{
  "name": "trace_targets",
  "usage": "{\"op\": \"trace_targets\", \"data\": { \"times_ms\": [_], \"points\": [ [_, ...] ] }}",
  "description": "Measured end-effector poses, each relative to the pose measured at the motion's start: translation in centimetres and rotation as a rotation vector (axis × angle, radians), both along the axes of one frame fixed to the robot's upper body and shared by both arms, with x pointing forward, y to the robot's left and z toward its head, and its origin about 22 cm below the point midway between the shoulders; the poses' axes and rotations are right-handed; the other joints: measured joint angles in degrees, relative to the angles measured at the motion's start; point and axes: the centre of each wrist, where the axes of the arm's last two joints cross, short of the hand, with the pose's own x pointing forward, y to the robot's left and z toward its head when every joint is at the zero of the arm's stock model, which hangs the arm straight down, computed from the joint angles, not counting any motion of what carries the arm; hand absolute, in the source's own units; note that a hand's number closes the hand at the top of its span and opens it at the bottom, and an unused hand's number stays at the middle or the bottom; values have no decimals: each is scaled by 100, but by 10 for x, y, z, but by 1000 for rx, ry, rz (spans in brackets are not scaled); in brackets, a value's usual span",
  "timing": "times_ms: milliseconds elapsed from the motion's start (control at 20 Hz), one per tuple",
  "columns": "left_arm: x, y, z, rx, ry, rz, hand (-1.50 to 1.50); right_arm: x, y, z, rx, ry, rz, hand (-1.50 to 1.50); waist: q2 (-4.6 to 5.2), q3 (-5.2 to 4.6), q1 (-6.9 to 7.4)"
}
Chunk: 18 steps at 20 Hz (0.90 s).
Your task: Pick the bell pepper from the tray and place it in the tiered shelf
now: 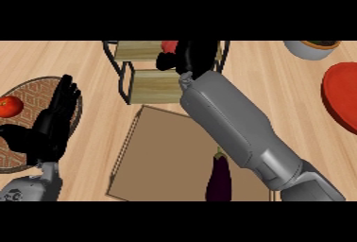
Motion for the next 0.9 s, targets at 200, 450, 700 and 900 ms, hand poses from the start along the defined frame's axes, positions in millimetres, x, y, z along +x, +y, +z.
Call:
{"op": "trace_targets", "data": {
  "times_ms": [200,450,700,900],
  "points": [
    [1,-7,-2,-1,0,-8,0,10,-2,-6,52,29,5,-150,11,1,29],
    [-1,-7,0,-5,0,2,0,14,-3,-6,116,6,39,-150,-2,3,2],
    [-10,-6,-3,-9,8,8,0,15,-3,4,199,-84,76,-150,-23,3,-64],
    [-9,7,-4,1,6,32,0,12,-6,15,254,-143,74,-150,-59,2,-179]
  ]
}}
